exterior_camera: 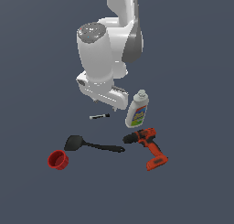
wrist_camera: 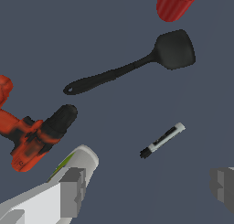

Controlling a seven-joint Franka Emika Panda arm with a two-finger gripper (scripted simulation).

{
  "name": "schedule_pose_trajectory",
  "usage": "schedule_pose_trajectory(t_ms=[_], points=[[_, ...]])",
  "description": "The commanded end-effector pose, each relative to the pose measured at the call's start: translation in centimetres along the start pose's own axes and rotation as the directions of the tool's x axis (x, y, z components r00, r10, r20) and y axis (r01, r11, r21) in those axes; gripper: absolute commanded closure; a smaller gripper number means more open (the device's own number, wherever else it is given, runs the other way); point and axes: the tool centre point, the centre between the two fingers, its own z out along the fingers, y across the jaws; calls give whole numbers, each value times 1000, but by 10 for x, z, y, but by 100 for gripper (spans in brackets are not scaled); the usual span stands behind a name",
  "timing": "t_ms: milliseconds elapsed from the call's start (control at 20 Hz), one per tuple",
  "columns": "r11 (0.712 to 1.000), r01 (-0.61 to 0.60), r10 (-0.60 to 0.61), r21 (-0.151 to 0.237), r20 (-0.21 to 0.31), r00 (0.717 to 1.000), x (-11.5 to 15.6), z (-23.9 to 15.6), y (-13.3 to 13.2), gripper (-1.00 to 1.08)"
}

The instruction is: Pick up a designated object from a clutter of objects.

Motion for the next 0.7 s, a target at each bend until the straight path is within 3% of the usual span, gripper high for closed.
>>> schedule_pose_trajectory(t_ms=[0, 300, 650], points=[[996, -86, 86, 8, 0, 996, -1, 18, 5, -92], [957, -289, 290, 22, -1, 957, -5, 58, 19, -92], [857, -514, 515, 28, -7, 857, -15, 101, 41, -92]])
